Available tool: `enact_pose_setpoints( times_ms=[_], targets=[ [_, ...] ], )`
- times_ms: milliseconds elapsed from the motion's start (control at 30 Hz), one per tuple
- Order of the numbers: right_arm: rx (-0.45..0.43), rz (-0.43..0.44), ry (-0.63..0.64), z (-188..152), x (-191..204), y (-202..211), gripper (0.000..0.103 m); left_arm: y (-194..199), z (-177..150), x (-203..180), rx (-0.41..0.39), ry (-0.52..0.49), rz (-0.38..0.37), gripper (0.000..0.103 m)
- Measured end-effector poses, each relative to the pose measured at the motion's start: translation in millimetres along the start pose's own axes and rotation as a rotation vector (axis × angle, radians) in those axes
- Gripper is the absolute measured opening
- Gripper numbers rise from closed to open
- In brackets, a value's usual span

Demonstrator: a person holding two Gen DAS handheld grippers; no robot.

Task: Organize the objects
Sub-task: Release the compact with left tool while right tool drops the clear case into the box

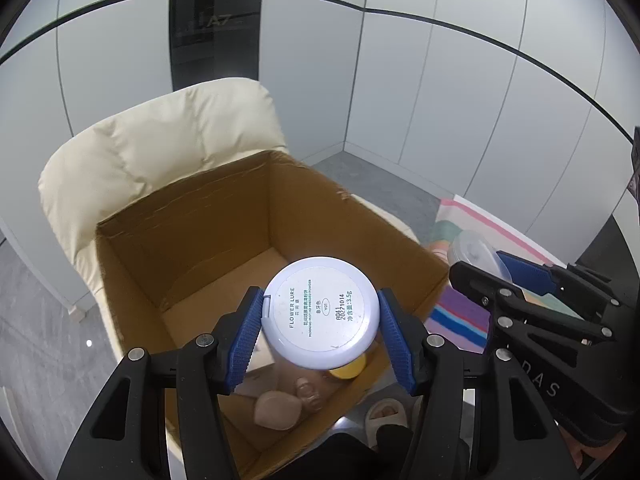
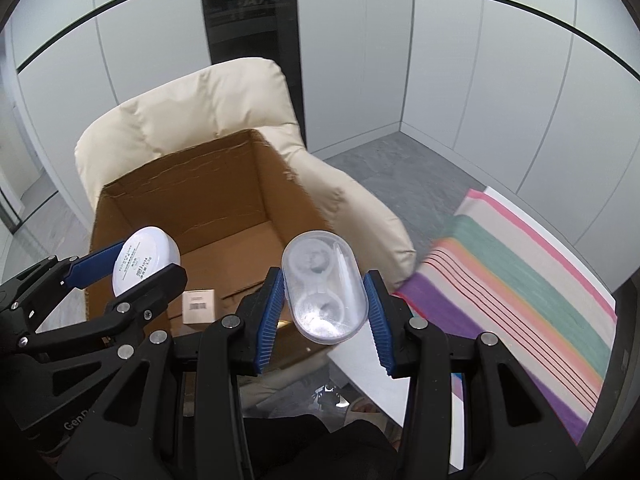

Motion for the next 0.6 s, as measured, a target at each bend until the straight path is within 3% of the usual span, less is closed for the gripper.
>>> enact_pose_setpoints(
  times_ms=[233,300,467,600],
  targets=[
    [0.010,0.027,0.031,4,24,-8,0.043,-2,-7,24,0.016,0.025,0.022,0.059],
    [0.013,0.028,0.038,4,30,-9,0.043,-1,-8,27,0.014,0.016,0.048,0.065],
    [0.037,0.023,0.027,4,32,-18,0.043,5,-10,40,0.004,0.040,0.107,0.096],
    [0.042,0.032,0.024,6,35,-22,0.043,8,-7,50,-0.008,0.067,0.135,0.102]
  ],
)
Point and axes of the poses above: each gripper's, at about its wrist camera, not at the fingertips, and y roughly against the way its jaws point, x to its left, z to its top, the point moved 1 cm from there along -y, roughly the way its jaws point, and after that the axes turned 3 degrees about -y, right-handed, at the moved point
